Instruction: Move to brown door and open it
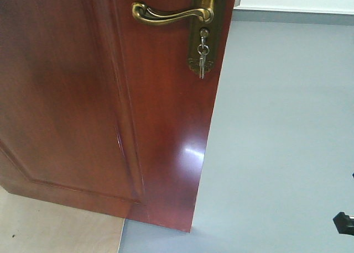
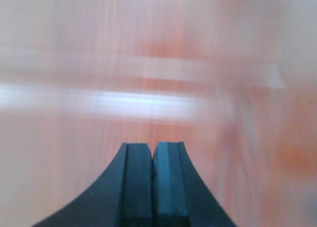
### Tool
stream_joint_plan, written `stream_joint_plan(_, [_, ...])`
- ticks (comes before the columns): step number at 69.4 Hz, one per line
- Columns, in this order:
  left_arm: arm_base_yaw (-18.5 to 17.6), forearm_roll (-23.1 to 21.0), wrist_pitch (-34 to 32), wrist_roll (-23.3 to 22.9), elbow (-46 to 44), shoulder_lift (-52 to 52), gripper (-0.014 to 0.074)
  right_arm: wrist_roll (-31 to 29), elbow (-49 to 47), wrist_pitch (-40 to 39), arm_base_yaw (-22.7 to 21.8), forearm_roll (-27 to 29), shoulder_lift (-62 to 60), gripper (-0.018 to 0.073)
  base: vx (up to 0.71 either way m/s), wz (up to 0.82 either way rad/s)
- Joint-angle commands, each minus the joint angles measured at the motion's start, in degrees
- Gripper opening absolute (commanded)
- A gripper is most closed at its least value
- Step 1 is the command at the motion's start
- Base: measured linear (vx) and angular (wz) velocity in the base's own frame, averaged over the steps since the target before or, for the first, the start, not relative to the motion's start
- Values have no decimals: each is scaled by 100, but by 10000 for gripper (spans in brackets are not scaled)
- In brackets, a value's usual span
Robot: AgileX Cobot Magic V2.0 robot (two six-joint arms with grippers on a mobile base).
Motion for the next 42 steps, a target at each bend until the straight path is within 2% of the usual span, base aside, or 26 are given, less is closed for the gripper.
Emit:
stream_joint_plan(1, [-12,22,-599,11,620,-637,11,-51,11,-453,3,-31,-51,0,0,0])
stream_joint_plan(25, [-12,6,-759,-1,3344,-3007,11,-51,11,-453,3,-31,-51,0,0,0])
stream_joint_plan(33, [-12,1,122,-7,3322,-3612,11,-51,11,-453,3,-31,-51,0,0,0])
stream_joint_plan(42, [-12,1,148,-8,3329,-3658,11,-51,11,-453,3,-31,-51,0,0,0])
